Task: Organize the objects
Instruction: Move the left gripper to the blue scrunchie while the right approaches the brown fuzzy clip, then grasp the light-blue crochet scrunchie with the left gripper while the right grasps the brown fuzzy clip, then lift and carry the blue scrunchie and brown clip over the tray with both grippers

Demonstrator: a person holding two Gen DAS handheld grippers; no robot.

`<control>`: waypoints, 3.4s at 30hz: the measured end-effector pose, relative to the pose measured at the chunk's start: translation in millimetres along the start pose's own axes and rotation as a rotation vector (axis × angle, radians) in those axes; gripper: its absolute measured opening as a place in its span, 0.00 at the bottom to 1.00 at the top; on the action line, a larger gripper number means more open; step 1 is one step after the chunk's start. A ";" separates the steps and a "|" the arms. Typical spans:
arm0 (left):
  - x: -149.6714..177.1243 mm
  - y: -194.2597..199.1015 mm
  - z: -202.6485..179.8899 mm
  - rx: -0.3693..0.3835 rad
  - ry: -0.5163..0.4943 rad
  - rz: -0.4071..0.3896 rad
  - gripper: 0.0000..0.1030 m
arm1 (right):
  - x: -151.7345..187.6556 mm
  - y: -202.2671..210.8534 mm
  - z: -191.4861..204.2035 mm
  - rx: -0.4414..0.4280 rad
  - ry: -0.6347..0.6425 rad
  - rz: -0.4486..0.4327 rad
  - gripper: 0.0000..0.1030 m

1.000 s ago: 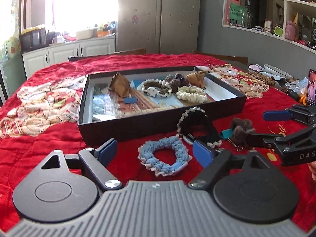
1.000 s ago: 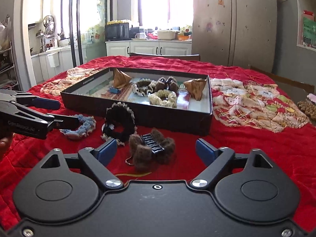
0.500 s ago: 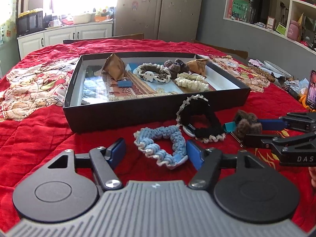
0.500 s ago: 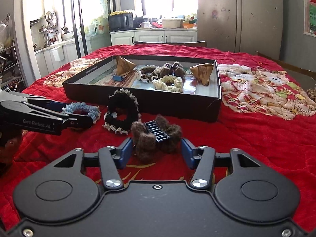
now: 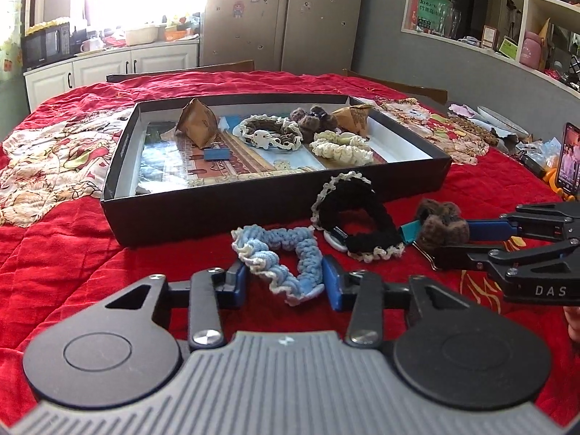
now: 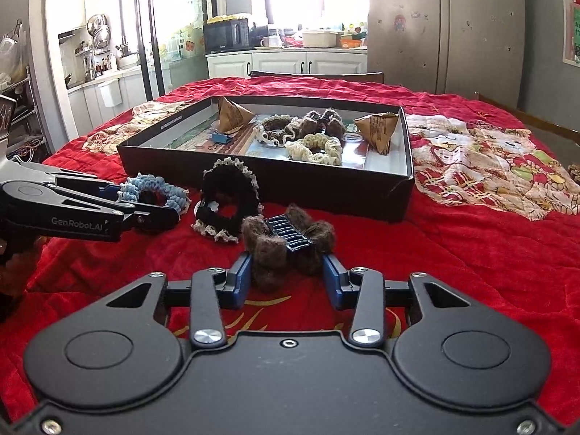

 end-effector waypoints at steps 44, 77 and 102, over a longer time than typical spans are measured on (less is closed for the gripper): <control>-11.5 42.2 -9.0 0.055 -0.026 -0.101 0.19 | -16.5 33.8 7.4 0.000 0.052 -0.157 0.08; -98.8 17.6 43.3 -0.090 0.097 -0.166 0.19 | -129.0 0.4 26.0 0.005 0.046 -0.274 0.08; -101.9 -34.9 62.7 -0.141 0.134 -0.082 0.19 | -150.6 -96.3 20.6 0.074 0.014 -0.163 0.08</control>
Point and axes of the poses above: each gripper's, at about its wrist camera, not at the fingertips, and y roughly against the way its jaws point, z to its left, x to its underside, the point moved 1 cm from there along -y, roughly the way its jaws point, and after that the axes turned 14 degrees about z, right-handed, at the moved point
